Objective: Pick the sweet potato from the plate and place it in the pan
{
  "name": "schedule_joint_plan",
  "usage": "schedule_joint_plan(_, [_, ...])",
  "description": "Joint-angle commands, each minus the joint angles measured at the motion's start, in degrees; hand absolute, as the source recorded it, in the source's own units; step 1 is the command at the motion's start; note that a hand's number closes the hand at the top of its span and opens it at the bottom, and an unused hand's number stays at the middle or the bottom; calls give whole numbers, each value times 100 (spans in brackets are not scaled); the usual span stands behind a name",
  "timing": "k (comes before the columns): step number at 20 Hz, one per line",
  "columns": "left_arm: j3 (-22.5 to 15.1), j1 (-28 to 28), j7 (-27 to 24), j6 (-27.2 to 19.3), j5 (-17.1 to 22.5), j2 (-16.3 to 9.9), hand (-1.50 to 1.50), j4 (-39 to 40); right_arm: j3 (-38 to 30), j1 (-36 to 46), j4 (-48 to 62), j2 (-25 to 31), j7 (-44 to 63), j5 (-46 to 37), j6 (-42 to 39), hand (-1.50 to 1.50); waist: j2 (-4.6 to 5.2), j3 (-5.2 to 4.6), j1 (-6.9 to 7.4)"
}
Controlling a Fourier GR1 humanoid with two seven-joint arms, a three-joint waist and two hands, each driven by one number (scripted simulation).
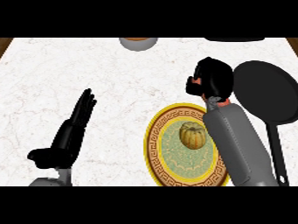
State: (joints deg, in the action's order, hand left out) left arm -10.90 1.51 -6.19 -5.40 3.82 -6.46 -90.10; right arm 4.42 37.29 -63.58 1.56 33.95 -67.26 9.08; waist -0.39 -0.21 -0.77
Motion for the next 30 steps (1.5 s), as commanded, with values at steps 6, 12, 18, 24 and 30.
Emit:
schedule_joint_plan(6, [-25,103,-11,31,-8,96,0,63,182,775,40,-153,3167,-1024,1501,150,42,18,192])
schedule_joint_plan(12, [-38,79,84,-58,-149,116,0,-24,-812,574,-46,202,2520,-871,1980,150,41,23,80])
schedule_joint_plan(18, [-111,-9,274,-30,-107,213,0,-279,-1173,81,483,706,1986,-1071,2945,150,50,24,119])
schedule_joint_plan(24, [-77,90,160,43,-159,194,0,-150,-1715,52,1454,1674,1488,-1233,3476,150,83,28,171])
schedule_joint_plan(30, [289,173,-25,346,68,-31,0,143,-2290,390,2255,1915,867,-578,4582,150,95,31,225])
